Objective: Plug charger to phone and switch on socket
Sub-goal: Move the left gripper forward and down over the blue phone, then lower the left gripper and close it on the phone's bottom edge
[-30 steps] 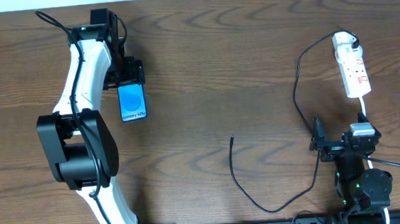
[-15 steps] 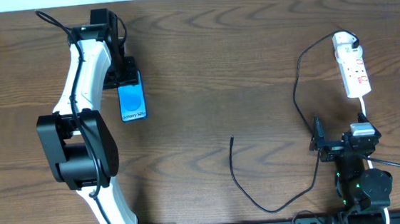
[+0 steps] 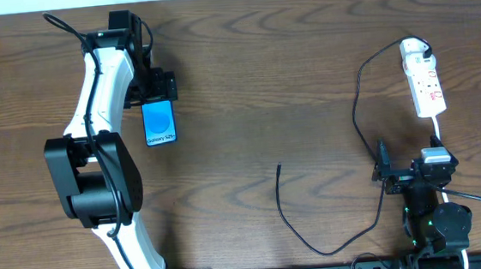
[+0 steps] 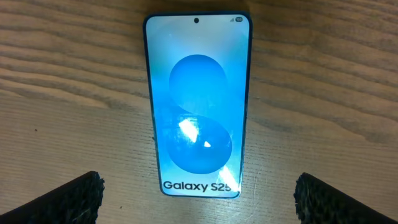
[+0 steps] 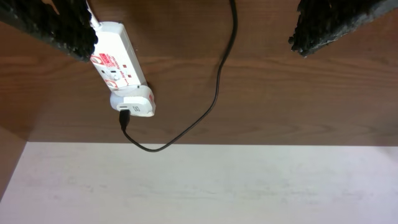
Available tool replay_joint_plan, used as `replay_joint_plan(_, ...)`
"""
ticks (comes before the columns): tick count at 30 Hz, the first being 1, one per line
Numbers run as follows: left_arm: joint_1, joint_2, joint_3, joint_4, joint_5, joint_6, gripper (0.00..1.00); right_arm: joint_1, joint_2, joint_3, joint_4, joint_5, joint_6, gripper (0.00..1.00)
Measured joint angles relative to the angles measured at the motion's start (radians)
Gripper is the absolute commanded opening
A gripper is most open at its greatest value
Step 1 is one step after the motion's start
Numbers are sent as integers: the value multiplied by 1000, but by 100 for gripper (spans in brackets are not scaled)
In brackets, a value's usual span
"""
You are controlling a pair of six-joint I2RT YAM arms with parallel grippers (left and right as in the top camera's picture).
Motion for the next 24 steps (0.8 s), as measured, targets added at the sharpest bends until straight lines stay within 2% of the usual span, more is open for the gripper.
replay_joint_plan(24, 0, 10, -30, 58, 14, -23, 98, 0, 0, 0, 0, 0, 0, 99)
